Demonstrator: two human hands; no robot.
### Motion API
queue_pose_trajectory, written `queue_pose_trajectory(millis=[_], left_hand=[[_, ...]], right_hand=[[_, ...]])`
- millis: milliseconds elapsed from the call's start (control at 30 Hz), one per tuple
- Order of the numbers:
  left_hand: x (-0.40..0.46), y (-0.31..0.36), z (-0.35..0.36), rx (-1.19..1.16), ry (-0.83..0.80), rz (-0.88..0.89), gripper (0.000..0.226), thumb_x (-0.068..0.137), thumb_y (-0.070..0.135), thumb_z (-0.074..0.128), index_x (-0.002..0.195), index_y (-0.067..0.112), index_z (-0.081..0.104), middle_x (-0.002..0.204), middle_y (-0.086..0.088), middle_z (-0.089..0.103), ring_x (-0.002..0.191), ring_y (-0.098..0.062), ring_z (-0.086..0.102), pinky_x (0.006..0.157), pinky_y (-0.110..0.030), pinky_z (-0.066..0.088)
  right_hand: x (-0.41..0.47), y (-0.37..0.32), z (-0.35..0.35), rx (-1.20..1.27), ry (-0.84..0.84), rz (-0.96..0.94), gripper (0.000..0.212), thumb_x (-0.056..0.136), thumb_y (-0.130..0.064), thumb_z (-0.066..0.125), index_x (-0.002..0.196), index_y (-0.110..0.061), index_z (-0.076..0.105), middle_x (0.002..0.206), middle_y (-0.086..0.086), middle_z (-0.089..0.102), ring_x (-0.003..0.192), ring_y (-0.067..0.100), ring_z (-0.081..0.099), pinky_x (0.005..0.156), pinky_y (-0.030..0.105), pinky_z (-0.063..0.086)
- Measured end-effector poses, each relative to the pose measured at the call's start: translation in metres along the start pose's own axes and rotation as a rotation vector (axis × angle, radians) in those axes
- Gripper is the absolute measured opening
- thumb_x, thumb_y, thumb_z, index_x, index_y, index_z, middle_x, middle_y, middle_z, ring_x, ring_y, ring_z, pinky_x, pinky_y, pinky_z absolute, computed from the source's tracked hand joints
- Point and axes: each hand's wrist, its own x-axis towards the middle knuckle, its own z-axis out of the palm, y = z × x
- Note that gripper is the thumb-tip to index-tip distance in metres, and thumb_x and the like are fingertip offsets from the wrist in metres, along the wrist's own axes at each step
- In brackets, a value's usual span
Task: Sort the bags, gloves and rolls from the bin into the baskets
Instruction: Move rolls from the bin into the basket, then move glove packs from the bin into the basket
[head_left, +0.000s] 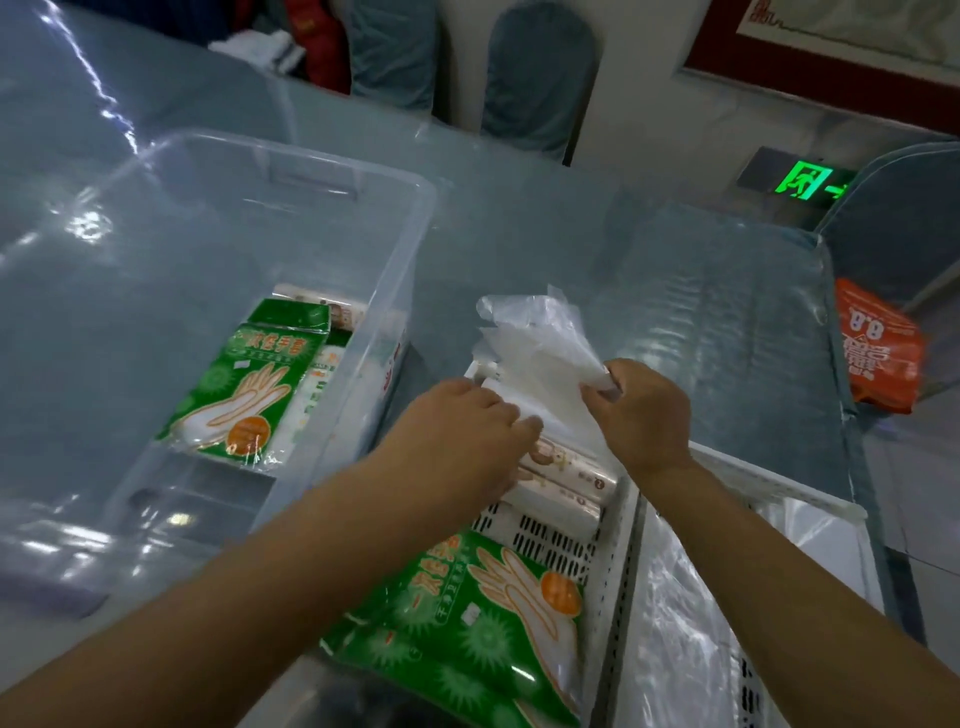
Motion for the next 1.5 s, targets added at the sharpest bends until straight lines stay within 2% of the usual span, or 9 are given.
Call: queue_pose_trajectory(millis=[100,233,500,633,767,967,1200,1300,1500], left_hand=[[-0.027,-0.048,-0.046,0.078,0.114,-0.019,0.040,0.079,0.038,0.061,0.116,0.021,0.058,0.104,-0.002,0.070,0.094,-0.024,0.064,0.087,-0.041,0.049],[-0.055,-0.131,-0.077,0.107,0.074,-0.250,0.043,0.089,0.040,0.048,0.130,0.026,0.049,0.123,-0.001,0.063,0.111,-0.025,0.056,0.093,-0.039,0.042],[-0.082,-0.214,-0.064,0.115,-0.024,-0.262,0.042,0.089,0.044,0.047,0.129,0.031,0.050,0.120,0.003,0.064,0.112,-0.021,0.055,0.089,-0.035,0.043],[-0.082,-0.230,-0.053,0.111,-0.075,-0.199,0.040,0.089,0.047,0.042,0.125,0.033,0.052,0.116,0.007,0.064,0.109,-0.017,0.055,0.086,-0.032,0.044],[-0.082,-0.241,-0.044,0.113,-0.131,-0.183,0.043,0.090,0.050,0.040,0.129,0.035,0.047,0.120,0.010,0.062,0.111,-0.013,0.053,0.086,-0.028,0.042],[-0.080,-0.268,-0.026,0.217,-0.329,-0.242,0.042,0.090,0.049,0.041,0.129,0.034,0.046,0.120,0.008,0.061,0.111,-0.015,0.054,0.085,-0.029,0.045],[-0.055,-0.298,0.037,0.219,-0.589,-0.278,0.046,0.087,0.043,0.051,0.130,0.027,0.047,0.124,0.002,0.057,0.112,-0.018,0.054,0.085,-0.031,0.047],[-0.038,-0.298,0.071,0.089,-0.522,-0.293,0.044,0.084,0.038,0.055,0.126,0.024,0.050,0.117,0.000,0.058,0.101,-0.018,0.057,0.072,-0.030,0.046],[-0.011,-0.286,0.110,0.014,-0.237,-0.222,0.032,0.086,0.024,0.057,0.116,0.016,0.056,0.107,-0.007,0.057,0.092,-0.023,0.055,0.076,-0.033,0.047]], right_hand=[[0.008,-0.025,-0.001,0.005,0.062,-0.068,0.021,0.069,-0.011,0.076,0.062,-0.006,0.058,0.056,0.010,0.057,0.048,0.020,0.042,0.049,0.024,0.030],[0.012,-0.049,0.004,-0.043,0.013,-0.070,0.017,0.074,-0.016,0.073,0.068,-0.005,0.061,0.061,0.011,0.061,0.050,0.022,0.047,0.049,0.025,0.032],[0.007,-0.046,0.013,-0.201,-0.589,0.192,0.012,0.076,-0.028,0.066,0.072,-0.018,0.060,0.076,0.002,0.059,0.070,0.018,0.052,0.051,0.026,0.031],[-0.003,-0.039,0.027,-0.517,-0.733,0.061,0.023,0.080,-0.035,0.059,0.097,-0.019,0.063,0.102,0.002,0.064,0.093,0.021,0.056,0.073,0.029,0.037],[-0.026,-0.036,0.045,-0.549,-0.651,0.030,0.048,0.084,-0.037,0.055,0.129,-0.024,0.046,0.127,0.001,0.052,0.116,0.022,0.045,0.095,0.038,0.034],[-0.041,-0.036,0.046,-0.531,-0.616,0.128,0.077,0.082,-0.047,0.056,0.143,-0.014,0.022,0.143,0.006,0.037,0.129,0.027,0.034,0.109,0.041,0.022],[-0.023,-0.070,0.028,-0.325,-0.358,0.159,0.068,0.074,-0.006,0.058,0.139,-0.014,0.036,0.141,0.007,0.043,0.130,0.026,0.032,0.109,0.036,0.017],[-0.015,-0.094,0.024,-0.252,-0.214,0.120,0.054,0.073,-0.002,0.061,0.127,-0.010,0.052,0.129,0.010,0.055,0.122,0.030,0.044,0.103,0.039,0.026],[-0.009,-0.128,0.021,-0.162,-0.034,0.071,0.038,0.068,0.006,0.067,0.104,-0.006,0.067,0.103,0.012,0.067,0.101,0.035,0.057,0.088,0.047,0.041]])
